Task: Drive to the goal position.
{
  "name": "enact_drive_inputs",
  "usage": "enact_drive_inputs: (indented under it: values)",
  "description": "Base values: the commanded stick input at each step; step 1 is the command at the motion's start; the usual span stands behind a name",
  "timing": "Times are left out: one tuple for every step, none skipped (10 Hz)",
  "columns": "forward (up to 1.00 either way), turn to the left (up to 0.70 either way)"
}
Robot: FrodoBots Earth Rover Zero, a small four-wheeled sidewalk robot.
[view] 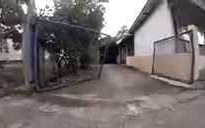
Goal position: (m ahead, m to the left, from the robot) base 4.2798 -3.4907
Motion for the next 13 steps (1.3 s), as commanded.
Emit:
enact_drive_inputs:
  values:
    - [0.70,0.00]
    - [0.70,0.00]
    - [0.70,0.00]
    - [0.70,0.00]
    - [0.70,0.00]
    - [0.70,0.00]
    - [0.70,0.18]
    - [0.70,0.08]
    - [0.70,0.00]
    - [0.70,0.00]
    - [0.70,0.00]
    - [0.70,0.00]
    - [0.70,0.00]
